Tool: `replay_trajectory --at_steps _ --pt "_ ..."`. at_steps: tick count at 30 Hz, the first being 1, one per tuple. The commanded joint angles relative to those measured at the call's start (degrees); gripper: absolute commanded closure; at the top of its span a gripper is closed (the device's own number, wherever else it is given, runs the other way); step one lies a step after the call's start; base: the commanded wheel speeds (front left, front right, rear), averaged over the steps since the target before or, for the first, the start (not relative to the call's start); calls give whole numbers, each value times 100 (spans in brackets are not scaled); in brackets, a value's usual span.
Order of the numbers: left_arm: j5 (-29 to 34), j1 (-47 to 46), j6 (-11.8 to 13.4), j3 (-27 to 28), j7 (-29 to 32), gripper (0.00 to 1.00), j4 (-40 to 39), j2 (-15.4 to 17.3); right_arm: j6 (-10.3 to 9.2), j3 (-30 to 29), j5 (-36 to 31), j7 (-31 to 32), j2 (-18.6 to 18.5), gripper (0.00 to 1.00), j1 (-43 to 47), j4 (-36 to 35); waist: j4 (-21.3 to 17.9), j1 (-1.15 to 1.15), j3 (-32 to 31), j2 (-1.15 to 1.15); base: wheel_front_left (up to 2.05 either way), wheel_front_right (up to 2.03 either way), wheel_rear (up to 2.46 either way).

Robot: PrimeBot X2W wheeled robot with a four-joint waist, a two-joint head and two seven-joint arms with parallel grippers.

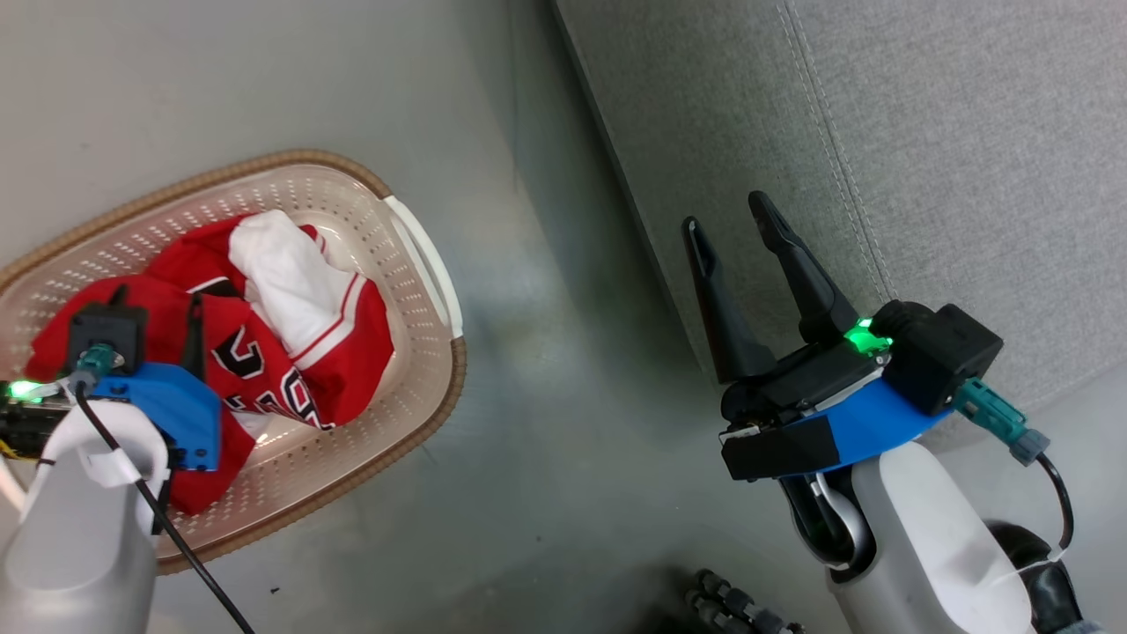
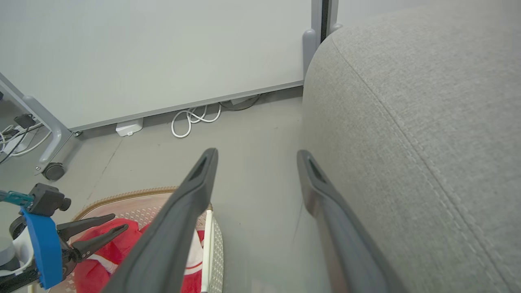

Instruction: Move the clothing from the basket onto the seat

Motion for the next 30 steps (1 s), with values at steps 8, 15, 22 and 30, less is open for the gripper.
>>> replay_trajectory --at_steps 8,15,22,30 --pt "289 -270 308 -144 470 0 143 416 1 173 252 -19 0 0 -131 -88 -284 -2 382 0 0 0 0" --pt "311 -294 392 -216 938 0 200 522 1 249 369 -19 0 0 -144 -118 -343 -2 461 0 0 0 0" --pt "390 -313 469 -345 1330 0 213 599 1 292 429 -19 0 0 -161 -140 -369 -2 554 0 0 0 0" --pt "354 -323 455 -433 1571 0 160 621 1 326 467 -19 0 0 -199 -145 -367 -2 610 0 0 0 0"
